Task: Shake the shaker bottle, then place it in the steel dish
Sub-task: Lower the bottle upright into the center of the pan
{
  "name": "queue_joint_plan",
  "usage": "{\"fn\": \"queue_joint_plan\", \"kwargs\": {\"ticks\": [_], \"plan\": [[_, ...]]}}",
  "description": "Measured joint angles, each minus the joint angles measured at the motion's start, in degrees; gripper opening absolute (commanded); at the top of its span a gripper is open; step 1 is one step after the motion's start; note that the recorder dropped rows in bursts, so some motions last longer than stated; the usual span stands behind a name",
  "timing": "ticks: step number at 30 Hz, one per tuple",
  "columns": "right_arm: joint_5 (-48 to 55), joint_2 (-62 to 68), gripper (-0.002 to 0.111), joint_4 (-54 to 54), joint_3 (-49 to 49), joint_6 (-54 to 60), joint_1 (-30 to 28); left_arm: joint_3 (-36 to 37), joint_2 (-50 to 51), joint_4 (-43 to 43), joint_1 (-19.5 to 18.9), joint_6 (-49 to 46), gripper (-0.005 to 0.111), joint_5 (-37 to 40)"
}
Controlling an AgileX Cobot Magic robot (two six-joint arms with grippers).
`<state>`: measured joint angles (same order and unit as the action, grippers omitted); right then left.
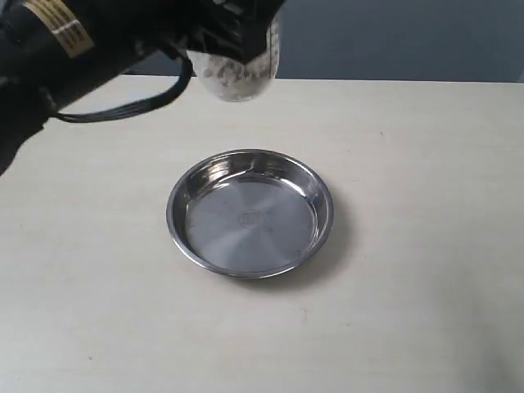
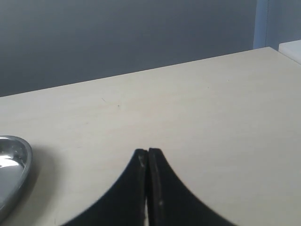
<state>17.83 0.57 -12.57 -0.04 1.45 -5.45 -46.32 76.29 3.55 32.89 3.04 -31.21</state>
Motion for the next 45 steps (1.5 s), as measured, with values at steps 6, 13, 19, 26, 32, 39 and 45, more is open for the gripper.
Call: {"fn": "queue_joint_plan", "kwargs": {"ticks": [6, 13, 19, 26, 32, 39, 45], "plan": [[0.0, 0.0, -0.001, 0.0, 0.0, 0.0, 0.0, 8.8, 9.7, -2.7, 0.0, 2.6, 0.000, -0.2], [0.0, 0.0, -0.001, 0.0, 0.0, 0.0, 0.0, 9.5, 11.3, -3.5, 0.0, 2.4, 0.000, -8.7], [0.0, 0.0, -0.001, 0.0, 0.0, 0.0, 0.0, 9.4, 18.9, -3.5, 0.0, 2.3, 0.000, -16.1], [0.0, 0.0, -0.001, 0.0, 0.0, 0.0, 0.0, 9.0, 31.2, -4.2, 0.0, 2.3, 0.000, -31.3], [0.0, 0.0, -0.001, 0.0, 0.0, -0.1, 0.0, 6.5, 37.8, -7.8, 0.0, 2.1, 0.000, -33.6], [0.0, 0.0, -0.001, 0.0, 0.0, -0.1, 0.0, 4.2, 40.6, -8.8, -0.1, 0.8, 0.000, -35.0], [0.0, 0.0, -0.001, 0.0, 0.0, 0.0, 0.0, 3.5, 43.3, -11.3, -0.2, 0.7, 0.000, -35.1]]}}
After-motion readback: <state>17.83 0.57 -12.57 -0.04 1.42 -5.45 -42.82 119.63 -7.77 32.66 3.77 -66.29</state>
